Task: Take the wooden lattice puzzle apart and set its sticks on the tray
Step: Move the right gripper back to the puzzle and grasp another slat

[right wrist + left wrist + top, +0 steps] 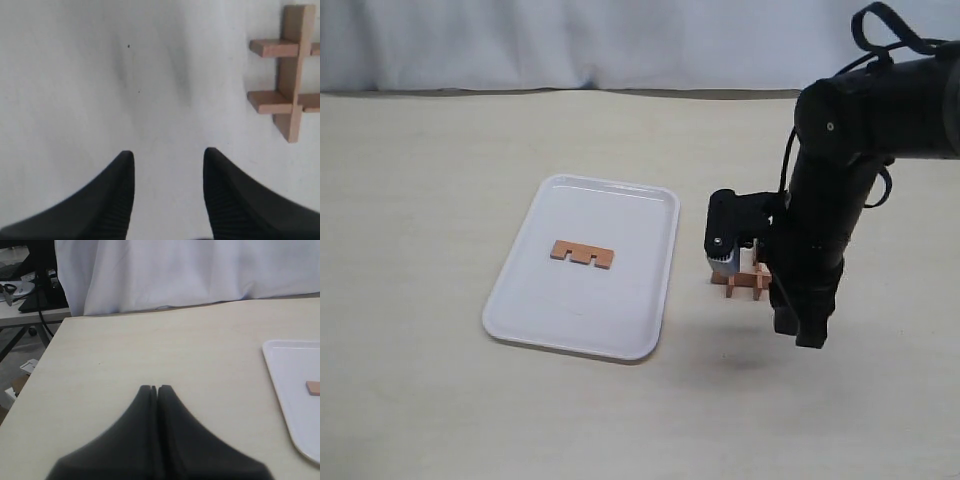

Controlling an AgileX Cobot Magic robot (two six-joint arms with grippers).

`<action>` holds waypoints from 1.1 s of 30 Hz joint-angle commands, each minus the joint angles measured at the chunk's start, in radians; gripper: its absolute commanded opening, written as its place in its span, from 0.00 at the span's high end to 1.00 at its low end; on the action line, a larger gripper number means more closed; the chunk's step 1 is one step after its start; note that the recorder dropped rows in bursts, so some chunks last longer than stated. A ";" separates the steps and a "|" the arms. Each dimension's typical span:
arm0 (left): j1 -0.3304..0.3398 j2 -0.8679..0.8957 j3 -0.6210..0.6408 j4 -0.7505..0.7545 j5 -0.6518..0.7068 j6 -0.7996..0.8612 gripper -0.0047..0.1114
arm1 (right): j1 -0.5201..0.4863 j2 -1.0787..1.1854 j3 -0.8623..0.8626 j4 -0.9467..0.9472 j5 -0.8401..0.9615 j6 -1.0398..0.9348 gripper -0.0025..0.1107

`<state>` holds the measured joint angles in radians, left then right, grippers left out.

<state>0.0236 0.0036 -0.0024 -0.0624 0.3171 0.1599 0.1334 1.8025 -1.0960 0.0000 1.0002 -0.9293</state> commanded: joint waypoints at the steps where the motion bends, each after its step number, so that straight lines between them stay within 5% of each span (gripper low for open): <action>1: 0.000 -0.004 0.002 0.001 -0.008 0.000 0.96 | -0.002 -0.001 0.037 0.008 -0.177 -0.044 0.60; 14: 0.000 -0.004 0.002 0.001 -0.008 0.000 0.96 | -0.016 0.041 0.068 -0.313 -0.318 0.136 0.60; 24: 0.000 -0.004 0.002 0.001 -0.008 0.000 0.96 | -0.016 0.111 0.068 -0.326 -0.383 0.136 0.61; 33: 0.000 -0.004 0.002 0.001 -0.008 0.000 0.96 | -0.016 0.160 0.068 -0.326 -0.416 0.139 0.77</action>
<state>0.0236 0.0036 -0.0024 -0.0624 0.3171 0.1599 0.1214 1.9441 -1.0316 -0.3251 0.5987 -0.7996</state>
